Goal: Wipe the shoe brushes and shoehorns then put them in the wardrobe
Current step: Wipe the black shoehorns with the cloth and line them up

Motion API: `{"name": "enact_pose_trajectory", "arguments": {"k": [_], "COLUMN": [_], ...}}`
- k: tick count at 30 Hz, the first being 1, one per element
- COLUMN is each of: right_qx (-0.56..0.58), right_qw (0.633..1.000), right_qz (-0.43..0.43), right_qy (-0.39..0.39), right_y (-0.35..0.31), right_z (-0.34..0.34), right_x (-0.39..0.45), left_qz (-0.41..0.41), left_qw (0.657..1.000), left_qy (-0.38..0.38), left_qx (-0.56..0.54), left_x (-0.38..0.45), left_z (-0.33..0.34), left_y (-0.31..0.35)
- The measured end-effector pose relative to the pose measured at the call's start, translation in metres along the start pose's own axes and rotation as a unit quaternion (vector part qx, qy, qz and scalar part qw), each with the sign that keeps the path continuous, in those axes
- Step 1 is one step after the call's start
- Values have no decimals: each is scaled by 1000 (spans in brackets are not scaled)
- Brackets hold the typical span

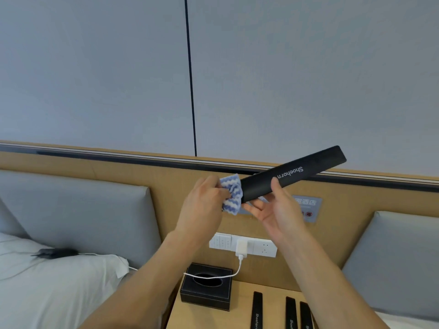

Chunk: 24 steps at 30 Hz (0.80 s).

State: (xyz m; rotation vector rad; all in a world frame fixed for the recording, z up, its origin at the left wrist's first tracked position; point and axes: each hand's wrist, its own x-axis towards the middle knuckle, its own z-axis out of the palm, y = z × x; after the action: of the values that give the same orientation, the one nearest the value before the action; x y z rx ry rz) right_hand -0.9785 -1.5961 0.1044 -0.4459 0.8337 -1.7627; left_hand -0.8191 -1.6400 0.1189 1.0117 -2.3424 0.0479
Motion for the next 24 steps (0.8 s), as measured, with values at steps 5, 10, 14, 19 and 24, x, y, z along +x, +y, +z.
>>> {"name": "enact_pose_trajectory", "arguments": {"k": [5, 10, 14, 19, 24], "right_qx": [-69, -82, -154, -207, -322], "right_qw": [997, 992, 974, 962, 938], "right_qz": [30, 74, 63, 46, 1], "right_qy": [-8, -55, -153, -171, -125], "right_y": [3, -10, -18, -25, -25], "right_z": [-4, -22, -36, -43, -39], "right_x": [-6, -13, -18, -21, -24], "left_qz": [12, 72, 69, 13, -62], "left_qw": [997, 979, 982, 966, 928], "left_qy": [-54, -178, -139, -121, -113], "left_qx": [-56, -68, -109, -226, -350], "left_x": [8, 6, 3, -4, -8], "left_z": [-1, -3, 1, 6, 14], "left_y": [13, 2, 1, -1, -4]}}
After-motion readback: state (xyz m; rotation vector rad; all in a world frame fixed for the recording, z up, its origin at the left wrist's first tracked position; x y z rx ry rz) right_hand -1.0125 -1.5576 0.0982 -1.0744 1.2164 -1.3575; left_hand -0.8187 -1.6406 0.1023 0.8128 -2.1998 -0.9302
